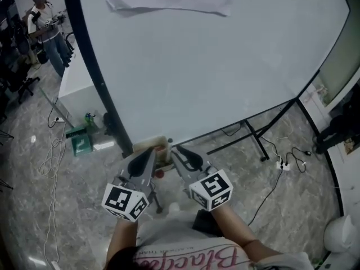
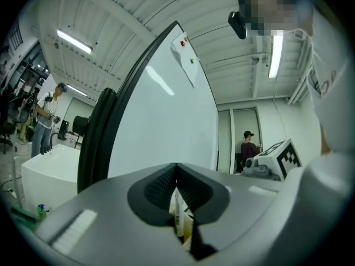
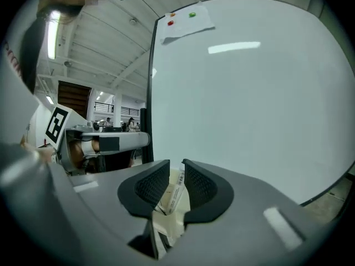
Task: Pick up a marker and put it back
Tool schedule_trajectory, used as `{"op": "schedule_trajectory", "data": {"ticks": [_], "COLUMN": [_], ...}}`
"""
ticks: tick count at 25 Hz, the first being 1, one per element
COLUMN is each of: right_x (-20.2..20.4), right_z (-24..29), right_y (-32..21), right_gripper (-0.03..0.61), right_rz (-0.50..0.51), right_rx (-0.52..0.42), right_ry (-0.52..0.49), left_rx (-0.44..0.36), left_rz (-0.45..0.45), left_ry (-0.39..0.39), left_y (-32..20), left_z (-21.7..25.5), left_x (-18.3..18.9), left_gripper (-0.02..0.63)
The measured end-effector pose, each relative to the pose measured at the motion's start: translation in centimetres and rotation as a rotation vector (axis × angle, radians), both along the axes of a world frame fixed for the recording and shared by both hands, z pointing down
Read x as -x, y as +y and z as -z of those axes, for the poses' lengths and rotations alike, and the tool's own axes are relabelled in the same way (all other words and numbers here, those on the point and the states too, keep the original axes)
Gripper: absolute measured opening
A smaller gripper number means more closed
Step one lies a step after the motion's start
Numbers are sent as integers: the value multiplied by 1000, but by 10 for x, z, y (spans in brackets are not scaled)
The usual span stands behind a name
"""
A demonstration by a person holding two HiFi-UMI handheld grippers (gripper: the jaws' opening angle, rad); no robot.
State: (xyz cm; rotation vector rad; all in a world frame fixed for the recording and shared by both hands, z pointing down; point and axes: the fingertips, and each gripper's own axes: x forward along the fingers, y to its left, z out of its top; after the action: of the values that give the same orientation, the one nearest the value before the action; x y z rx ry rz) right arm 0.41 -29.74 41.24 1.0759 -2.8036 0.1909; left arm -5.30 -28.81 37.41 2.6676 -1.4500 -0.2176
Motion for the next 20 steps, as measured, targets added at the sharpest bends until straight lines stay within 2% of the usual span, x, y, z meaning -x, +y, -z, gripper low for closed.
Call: {"op": "schedule_trajectory", "data": {"ticks": [5, 10, 20], "right_x": [15, 23, 18], "right_z": [-18, -26, 16], "right_y": [-22, -28, -24], "right_gripper": [98, 78, 63], "right_rz": [43, 54, 24], "right_rx": [78, 142, 82], "right_ry": [-6, -49, -130], "left_rx": [-4, -1, -17], "left_rz": [47, 65, 33], "left_ry": [-12, -22, -3], "left_y": [-14, -22, -25], "left_z": [3, 3, 10], "left_x": [12, 24, 26], "left_gripper": [0, -2, 0]}}
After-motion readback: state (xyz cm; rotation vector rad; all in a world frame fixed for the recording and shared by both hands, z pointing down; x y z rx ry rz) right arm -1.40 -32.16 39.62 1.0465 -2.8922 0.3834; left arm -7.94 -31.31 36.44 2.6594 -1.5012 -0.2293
